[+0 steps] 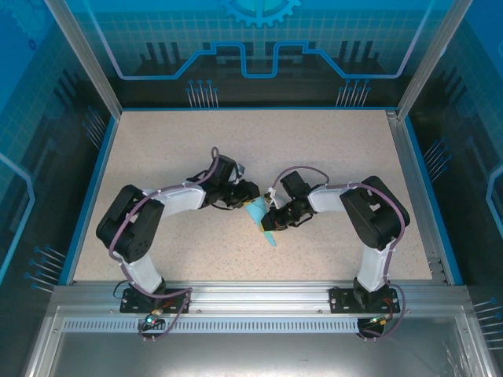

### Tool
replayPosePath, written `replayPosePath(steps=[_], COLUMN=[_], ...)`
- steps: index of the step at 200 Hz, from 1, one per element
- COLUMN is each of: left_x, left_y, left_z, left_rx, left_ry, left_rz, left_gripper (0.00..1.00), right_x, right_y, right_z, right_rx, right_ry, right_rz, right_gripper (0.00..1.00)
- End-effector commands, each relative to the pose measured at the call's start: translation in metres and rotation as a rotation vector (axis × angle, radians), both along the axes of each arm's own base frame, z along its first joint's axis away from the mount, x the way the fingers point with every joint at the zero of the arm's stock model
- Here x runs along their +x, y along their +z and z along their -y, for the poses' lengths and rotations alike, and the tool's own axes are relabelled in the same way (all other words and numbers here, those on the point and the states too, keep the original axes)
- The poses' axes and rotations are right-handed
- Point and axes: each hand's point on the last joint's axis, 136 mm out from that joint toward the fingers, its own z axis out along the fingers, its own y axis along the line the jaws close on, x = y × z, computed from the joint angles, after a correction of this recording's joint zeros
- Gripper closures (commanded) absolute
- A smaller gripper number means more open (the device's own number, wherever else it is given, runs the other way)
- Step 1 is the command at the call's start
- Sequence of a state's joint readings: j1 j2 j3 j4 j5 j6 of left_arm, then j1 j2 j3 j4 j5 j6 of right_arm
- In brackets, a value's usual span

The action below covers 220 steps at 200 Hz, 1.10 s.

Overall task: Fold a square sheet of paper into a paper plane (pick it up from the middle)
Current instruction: Fold the wing for the fifth time at the center of the table.

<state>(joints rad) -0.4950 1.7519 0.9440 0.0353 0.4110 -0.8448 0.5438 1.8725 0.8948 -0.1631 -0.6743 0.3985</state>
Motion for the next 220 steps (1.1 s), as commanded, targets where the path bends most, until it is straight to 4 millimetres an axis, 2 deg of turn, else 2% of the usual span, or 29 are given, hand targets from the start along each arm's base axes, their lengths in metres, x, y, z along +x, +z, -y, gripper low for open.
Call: replayPosePath(steps=[1,54,87,90,96,119,139,188,220], left_x=[-0.006,-0.010,-0.014,-0.014,-0.015,-0.016,-0.016,-0.015,-0.015], left_y=[-0.020,-0.051,-0.067,-0.069,-0.071,-0.072,-0.071,-0.071,-0.074], left_z=[0.003,-0.004,-0.013,-0.013,-0.015,-0.016,-0.016,-0.016,-0.017], left_rx=[-0.027,0.044,0.097,0.100,0.106,0.107,0.108,0.108,0.112], left_ry=[-0.004,0.002,0.025,0.025,0.028,0.033,0.033,0.035,0.037], left_rz=[-0.064,-0.116,-0.160,-0.162,-0.169,-0.175,-0.174,-0.176,-0.182], left_gripper=[0.66,0.67,0.68,0.68,0.69,0.69,0.69,0.69,0.69], right_x=[-0.017,-0.010,-0.006,0.002,0.005,0.009,0.015,0.027,0.014], right_y=[-0.042,-0.030,-0.008,0.000,0.006,0.026,0.033,0.019,-0.014], right_z=[0.034,0.030,0.023,0.018,0.014,-0.002,-0.009,-0.013,-0.001], right_rx=[-0.175,-0.155,-0.124,-0.107,-0.095,-0.054,-0.052,-0.076,-0.145], right_ry=[-0.056,-0.070,-0.068,-0.070,-0.068,-0.058,-0.069,-0.114,-0.119], right_rz=[-0.089,-0.072,-0.042,-0.019,-0.006,0.033,0.056,0.054,-0.011], right_gripper=[0.90,0.89,0.86,0.85,0.85,0.84,0.82,0.81,0.81])
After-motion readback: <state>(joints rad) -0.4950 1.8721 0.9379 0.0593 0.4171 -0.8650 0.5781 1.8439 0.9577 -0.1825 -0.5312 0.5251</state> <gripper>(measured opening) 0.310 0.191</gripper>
